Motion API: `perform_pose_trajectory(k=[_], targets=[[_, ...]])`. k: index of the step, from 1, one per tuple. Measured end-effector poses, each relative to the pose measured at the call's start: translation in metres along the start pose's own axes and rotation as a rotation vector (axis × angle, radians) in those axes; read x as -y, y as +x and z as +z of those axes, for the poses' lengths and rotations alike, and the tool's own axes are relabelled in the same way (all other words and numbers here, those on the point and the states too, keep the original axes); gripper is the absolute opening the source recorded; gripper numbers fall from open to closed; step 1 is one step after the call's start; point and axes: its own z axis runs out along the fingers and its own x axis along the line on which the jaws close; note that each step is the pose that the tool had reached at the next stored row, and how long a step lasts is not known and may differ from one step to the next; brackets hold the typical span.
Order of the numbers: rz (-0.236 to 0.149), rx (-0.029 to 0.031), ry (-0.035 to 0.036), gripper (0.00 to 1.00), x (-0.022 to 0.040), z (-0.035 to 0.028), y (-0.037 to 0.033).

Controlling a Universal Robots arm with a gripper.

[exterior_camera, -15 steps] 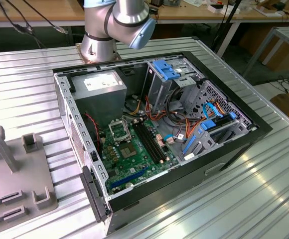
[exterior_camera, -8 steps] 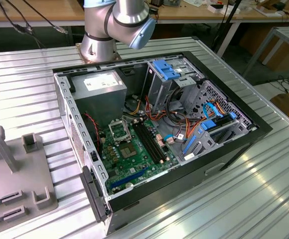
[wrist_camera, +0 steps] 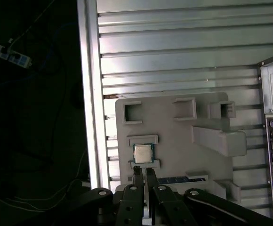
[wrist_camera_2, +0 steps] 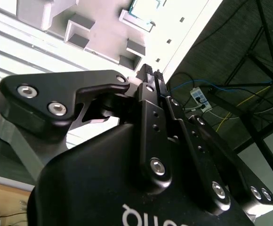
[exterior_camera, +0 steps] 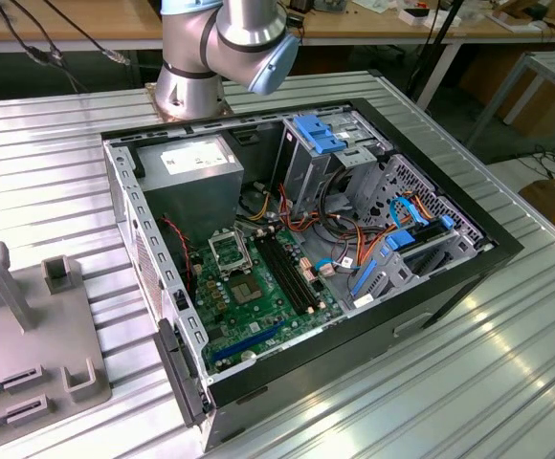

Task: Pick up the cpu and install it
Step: 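Pick up the cpu and move it towards the insertion slot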

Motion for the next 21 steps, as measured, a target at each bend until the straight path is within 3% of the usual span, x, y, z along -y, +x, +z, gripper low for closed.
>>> perform_pose_trajectory(k=[1, 8, 9, 21], targets=[[0.0, 0.0, 0.0, 0.17, 0.0, 0.0, 0.0], [0.0, -0.0001, -0.0003, 0.18, 0.0, 0.0, 0.0], [0.0, -0.0001, -0.0003, 0.25, 0.0, 0.0, 0.0], [0.0, -0.0002, -0.0016, 0.25, 0.0, -0.0001, 0.0]])
